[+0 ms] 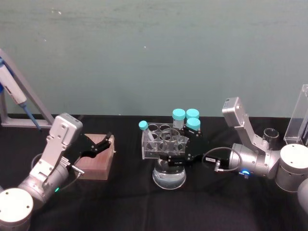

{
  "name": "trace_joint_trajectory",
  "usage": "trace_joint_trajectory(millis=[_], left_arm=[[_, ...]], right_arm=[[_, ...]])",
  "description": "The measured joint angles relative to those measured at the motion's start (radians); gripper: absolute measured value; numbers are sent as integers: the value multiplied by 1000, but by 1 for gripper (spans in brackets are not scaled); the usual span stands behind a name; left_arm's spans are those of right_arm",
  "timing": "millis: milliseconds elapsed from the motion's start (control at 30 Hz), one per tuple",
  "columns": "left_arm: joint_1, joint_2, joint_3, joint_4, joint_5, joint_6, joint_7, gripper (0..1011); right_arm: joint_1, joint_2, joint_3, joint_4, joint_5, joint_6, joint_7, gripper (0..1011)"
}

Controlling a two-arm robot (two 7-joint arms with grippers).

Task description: Place the experimental apparatus aside using one hand.

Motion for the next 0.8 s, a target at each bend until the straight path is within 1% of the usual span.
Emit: trace_joint_trajectory(millis=[200, 800], left_arm=[[0, 0, 0, 0, 0, 0, 0, 1000], [0, 0, 0, 0, 0, 0, 0, 1000]], right_arm=[[5, -5, -2, 10, -13, 1, -1, 1000], [5, -4, -1, 10, -10, 2, -2, 1000]])
